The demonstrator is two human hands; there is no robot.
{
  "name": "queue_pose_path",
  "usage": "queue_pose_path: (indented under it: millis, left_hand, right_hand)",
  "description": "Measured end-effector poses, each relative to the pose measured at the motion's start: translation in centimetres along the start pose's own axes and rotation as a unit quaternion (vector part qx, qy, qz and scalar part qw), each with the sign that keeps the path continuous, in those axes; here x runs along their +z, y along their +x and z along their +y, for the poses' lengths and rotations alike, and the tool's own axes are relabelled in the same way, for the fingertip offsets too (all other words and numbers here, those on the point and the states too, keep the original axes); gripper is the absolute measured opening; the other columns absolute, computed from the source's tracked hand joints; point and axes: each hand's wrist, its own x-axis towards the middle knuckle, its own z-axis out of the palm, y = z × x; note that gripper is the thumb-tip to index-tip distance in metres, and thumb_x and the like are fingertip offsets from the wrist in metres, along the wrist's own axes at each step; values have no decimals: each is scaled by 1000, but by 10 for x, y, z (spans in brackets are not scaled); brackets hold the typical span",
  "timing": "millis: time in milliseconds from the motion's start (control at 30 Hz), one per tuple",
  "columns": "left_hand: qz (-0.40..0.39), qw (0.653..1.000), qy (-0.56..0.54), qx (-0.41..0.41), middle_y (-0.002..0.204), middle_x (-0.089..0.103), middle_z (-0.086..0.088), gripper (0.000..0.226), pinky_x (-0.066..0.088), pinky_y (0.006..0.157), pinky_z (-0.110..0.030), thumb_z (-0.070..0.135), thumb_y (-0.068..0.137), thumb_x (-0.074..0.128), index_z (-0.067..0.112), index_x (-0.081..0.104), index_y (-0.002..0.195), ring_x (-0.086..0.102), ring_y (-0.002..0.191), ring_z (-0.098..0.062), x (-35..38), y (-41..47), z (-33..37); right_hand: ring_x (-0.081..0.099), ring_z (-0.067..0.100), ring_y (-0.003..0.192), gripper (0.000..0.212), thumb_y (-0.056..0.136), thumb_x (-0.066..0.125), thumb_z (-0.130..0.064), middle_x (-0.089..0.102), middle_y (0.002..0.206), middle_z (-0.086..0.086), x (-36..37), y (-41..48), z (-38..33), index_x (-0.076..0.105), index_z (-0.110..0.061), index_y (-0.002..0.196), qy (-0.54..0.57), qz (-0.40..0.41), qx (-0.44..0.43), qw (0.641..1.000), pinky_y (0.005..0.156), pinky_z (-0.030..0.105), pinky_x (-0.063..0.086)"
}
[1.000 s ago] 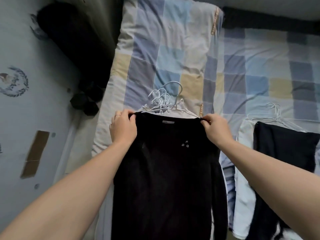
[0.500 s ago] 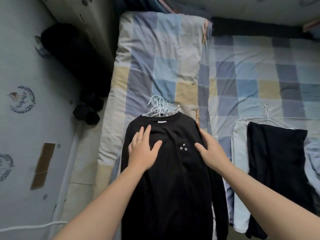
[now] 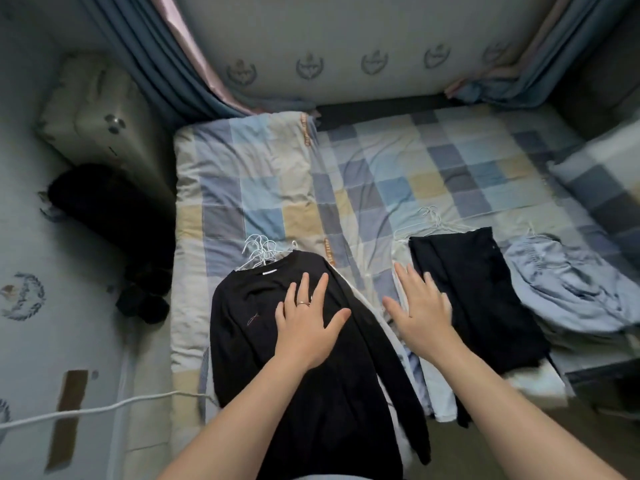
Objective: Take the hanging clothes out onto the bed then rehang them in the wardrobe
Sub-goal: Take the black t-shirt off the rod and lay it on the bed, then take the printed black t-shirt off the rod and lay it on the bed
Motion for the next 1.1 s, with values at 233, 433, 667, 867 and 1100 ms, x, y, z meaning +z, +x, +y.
queue_pose_path:
  millis: [233, 433, 667, 867, 1100]
  left_hand:
    - [-19, 992, 36, 123, 166, -9, 7, 77, 0, 121, -50, 80, 86, 20, 50, -3, 153, -13, 152, -19, 40, -53, 113]
    - [-56, 966, 72, 242, 166, -10, 7, 74, -1, 122, -48, 78, 88, 20, 50, -3, 153, -16, 151, -17, 108, -118, 227]
    - [-103, 921, 106, 360, 166, -9, 9, 72, 1, 122, -46, 76, 92, 25, 50, -2, 154, -13, 152, -17, 208, -213, 353]
    - [-150, 848, 110, 497, 166, -4, 8, 69, -1, 120, -42, 71, 93, 27, 51, 0, 153, -11, 151, -15, 286, -295, 450]
    - [-231, 724, 103, 642, 166, -4, 11, 79, -7, 121, -46, 87, 80, 4, 54, -8, 151, -14, 151, -15, 368, -387, 554]
  right_hand:
    - [-14, 10, 148, 67, 94, 31, -62, -4, 162, -19, -52, -108, 98, -2, -49, 151, 13, 83, 62, 995, 117, 50, -7]
    - [-10, 14, 149, 66, 96, 34, -58, -2, 163, -15, -88, -220, 200, 2, -46, 153, 19, 152, 155, 976, 117, 50, -2]
    - [-6, 17, 150, 67, 97, 40, -54, 0, 164, -13, -132, -369, 308, 7, -42, 154, 37, 235, 265, 934, 117, 52, 1]
    - [-7, 17, 150, 66, 97, 35, -58, -3, 163, -15, -157, -498, 381, 1, -46, 152, 38, 312, 372, 873, 117, 52, -1]
    - [-7, 18, 150, 65, 97, 35, -58, -2, 163, -14, -174, -635, 439, 2, -46, 152, 27, 384, 498, 777, 118, 53, -2]
